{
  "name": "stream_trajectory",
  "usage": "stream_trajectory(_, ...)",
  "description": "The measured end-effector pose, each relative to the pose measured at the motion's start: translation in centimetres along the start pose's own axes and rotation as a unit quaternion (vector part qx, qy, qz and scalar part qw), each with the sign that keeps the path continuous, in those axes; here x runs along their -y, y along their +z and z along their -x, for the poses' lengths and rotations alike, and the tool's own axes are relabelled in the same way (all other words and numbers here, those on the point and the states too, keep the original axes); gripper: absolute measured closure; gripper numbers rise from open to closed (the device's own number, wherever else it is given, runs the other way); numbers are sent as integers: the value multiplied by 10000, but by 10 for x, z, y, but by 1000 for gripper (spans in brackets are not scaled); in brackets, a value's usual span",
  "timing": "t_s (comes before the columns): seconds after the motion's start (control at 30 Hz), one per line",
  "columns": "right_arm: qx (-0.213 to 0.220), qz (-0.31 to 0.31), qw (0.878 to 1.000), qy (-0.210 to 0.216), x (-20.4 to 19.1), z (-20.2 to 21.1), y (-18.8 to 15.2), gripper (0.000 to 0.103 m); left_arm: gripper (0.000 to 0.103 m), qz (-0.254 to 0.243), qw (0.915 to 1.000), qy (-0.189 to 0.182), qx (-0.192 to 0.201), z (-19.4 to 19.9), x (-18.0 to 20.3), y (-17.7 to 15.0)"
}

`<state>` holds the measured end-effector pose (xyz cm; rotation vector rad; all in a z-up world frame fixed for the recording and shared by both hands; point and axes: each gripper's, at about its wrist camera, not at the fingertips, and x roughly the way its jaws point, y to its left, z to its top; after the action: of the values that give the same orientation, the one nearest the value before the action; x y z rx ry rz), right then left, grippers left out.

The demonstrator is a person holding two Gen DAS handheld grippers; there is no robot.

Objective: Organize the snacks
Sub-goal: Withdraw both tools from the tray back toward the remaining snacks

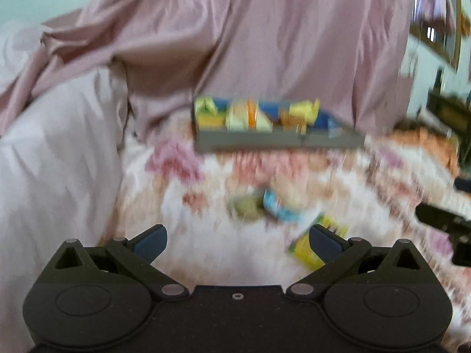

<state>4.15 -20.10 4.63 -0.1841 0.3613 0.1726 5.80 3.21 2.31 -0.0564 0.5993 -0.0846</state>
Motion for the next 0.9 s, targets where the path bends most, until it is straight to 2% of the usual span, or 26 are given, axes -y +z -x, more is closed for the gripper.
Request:
stream_trajectory(0.2, -378, 320, 9988, 24, -15, -11, -21, 0, 1, 62, 9995, 81, -288, -17, -9, -9)
stream_trajectory(0.6, -1246, 274, 9917, 174, -22, -45, -53, 0, 1, 160, 9970, 106, -747, -47, -18, -21)
stream_trajectory(0.9, -1579, 309, 9866, 281, -28, -66, -63, 0, 1, 185, 9971, -57, -737, -66, -18, -22)
